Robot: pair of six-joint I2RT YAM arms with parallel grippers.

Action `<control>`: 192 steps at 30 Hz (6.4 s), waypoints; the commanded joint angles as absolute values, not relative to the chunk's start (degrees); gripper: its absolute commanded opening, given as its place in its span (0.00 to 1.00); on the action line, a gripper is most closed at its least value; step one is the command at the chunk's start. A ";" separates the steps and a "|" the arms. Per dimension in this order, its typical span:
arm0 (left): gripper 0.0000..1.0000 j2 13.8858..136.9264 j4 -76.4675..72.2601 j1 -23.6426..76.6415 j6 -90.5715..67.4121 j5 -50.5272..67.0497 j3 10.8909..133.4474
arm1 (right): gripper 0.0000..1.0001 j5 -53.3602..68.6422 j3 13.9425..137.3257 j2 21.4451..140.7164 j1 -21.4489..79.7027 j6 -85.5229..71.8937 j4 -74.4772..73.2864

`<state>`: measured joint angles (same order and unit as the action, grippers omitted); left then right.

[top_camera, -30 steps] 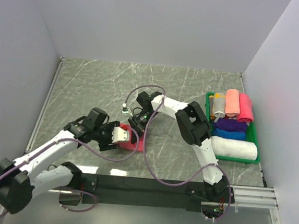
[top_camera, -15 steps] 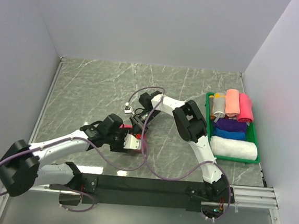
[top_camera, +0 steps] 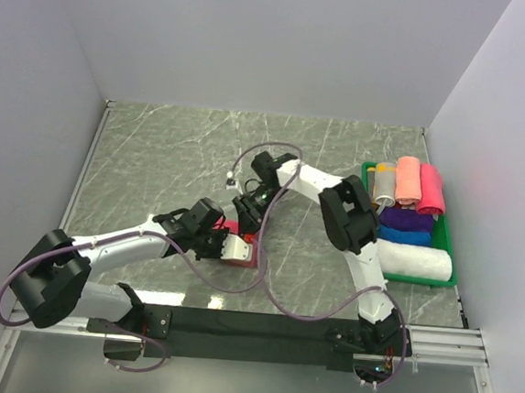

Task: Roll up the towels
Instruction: Roll the towel, then place the rolled towel into the container

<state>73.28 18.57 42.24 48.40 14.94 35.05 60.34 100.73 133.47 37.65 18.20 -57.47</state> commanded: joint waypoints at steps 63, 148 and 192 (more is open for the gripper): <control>0.56 121.65 67.67 7.23 54.93 50.61 84.38 | 0.00 28.20 75.14 110.56 51.17 31.56 -35.84; 0.15 133.42 69.70 20.57 48.60 46.67 83.76 | 0.62 0.53 69.61 93.50 62.13 30.05 -23.99; 0.45 130.00 78.49 10.56 55.46 52.83 83.32 | 0.00 2.55 61.17 108.28 63.90 32.26 -18.89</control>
<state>134.98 82.91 14.35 50.50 60.05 84.93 1.28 64.77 105.25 64.29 33.95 -12.62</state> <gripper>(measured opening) 0.439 0.513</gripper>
